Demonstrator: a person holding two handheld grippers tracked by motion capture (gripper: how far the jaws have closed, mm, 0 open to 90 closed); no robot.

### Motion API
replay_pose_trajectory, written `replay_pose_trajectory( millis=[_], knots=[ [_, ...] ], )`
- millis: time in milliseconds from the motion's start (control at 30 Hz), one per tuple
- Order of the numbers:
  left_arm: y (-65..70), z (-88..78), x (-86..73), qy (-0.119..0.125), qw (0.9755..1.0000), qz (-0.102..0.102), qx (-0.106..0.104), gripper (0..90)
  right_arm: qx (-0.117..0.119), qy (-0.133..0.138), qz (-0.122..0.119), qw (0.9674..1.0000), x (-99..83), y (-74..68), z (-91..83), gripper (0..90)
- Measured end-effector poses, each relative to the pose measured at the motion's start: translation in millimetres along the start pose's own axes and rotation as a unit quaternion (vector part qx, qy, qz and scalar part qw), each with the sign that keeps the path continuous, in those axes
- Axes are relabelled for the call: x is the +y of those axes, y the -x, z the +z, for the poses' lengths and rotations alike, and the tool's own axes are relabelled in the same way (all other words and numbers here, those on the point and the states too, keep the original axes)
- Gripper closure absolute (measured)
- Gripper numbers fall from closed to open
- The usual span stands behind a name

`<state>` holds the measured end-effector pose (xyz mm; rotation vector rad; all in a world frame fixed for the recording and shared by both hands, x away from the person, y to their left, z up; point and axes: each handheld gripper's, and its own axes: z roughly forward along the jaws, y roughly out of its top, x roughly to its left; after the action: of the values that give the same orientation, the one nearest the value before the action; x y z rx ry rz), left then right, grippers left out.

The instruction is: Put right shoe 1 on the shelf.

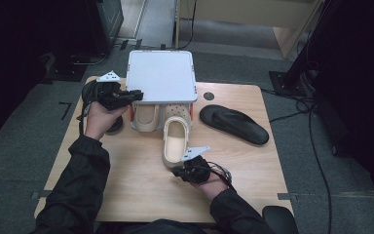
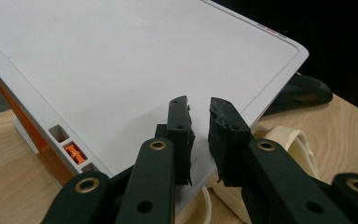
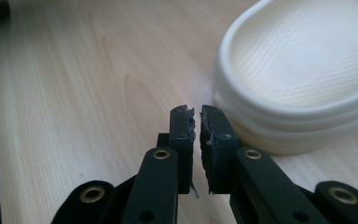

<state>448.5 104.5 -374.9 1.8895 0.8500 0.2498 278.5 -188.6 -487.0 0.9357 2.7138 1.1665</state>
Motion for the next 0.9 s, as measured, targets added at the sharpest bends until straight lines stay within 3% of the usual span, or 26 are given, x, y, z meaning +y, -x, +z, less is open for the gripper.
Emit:
replay_pose_trajectory(
  millis=[200, 367, 567, 667, 900],
  knots=[
    [-0.6, -0.3, -0.1, -0.001, 1.0000, -0.005, -0.002, 80.7, -0.027, -0.011, -0.001, 0.9996, -2.4, 6.1, 7.2, 83.6],
    [-0.9, -0.2, -0.5, 0.001, 1.0000, -0.007, -0.002, 80.9, -0.033, -0.012, -0.005, 0.9994, -1.6, 6.9, 7.5, 84.4],
    [-0.4, -0.1, -0.7, 0.002, 1.0000, -0.006, -0.001, 80.8, -0.053, 0.016, 0.005, 0.9984, 2.4, 13.6, 1.4, 83.2],
    [-0.5, -0.3, -0.7, 0.001, 1.0000, -0.006, -0.001, 80.8, -0.045, 0.029, 0.010, 0.9985, 5.6, 18.9, 0.3, 83.9],
    [-0.9, -0.3, -1.0, 0.002, 1.0000, -0.009, -0.002, 80.8, -0.074, 0.048, 0.004, 0.9961, 16.0, 24.0, 2.2, 83.1]
  ],
)
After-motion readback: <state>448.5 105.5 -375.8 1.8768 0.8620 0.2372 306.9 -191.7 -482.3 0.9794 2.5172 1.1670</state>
